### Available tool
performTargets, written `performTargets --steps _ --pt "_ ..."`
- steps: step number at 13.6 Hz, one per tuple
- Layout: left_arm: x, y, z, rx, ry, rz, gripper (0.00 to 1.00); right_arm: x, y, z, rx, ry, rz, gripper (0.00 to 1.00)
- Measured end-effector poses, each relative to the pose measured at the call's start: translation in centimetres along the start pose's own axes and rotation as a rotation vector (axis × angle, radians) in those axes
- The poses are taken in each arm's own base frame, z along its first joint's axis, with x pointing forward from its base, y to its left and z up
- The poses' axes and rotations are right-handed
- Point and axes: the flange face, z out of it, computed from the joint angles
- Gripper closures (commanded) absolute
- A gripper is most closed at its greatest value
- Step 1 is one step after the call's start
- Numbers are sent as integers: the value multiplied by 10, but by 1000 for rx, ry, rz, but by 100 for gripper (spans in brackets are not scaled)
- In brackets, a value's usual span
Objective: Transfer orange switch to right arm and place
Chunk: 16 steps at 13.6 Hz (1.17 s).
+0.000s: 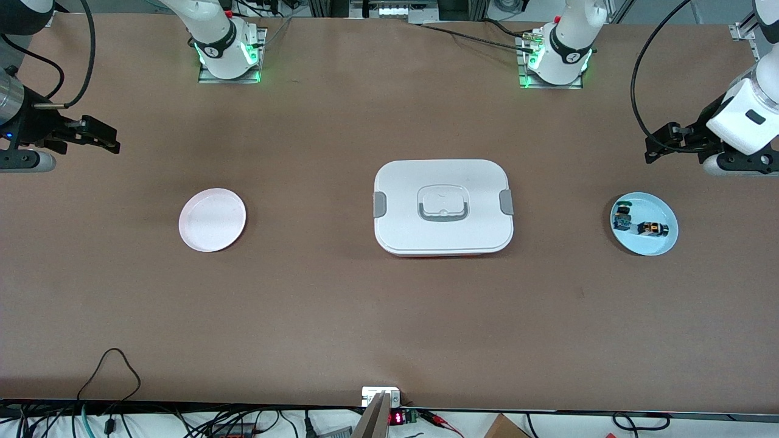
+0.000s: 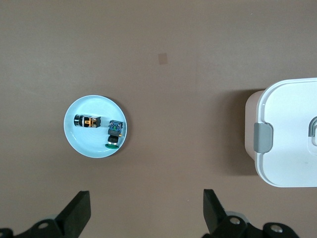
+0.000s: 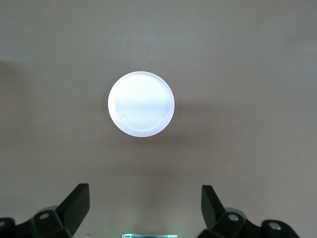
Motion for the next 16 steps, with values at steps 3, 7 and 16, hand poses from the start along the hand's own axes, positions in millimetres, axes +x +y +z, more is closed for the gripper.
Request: performTargets --steps 3,7,16 --pt "0 0 0 0 0 0 0 0 0 0 0 0 0 0" --pt "0 -1 0 0 0 -1 0 0 0 0 0 0 0 0" --pt "0 -1 0 0 0 -1 0 -6 0 -5 1 16 0 0"
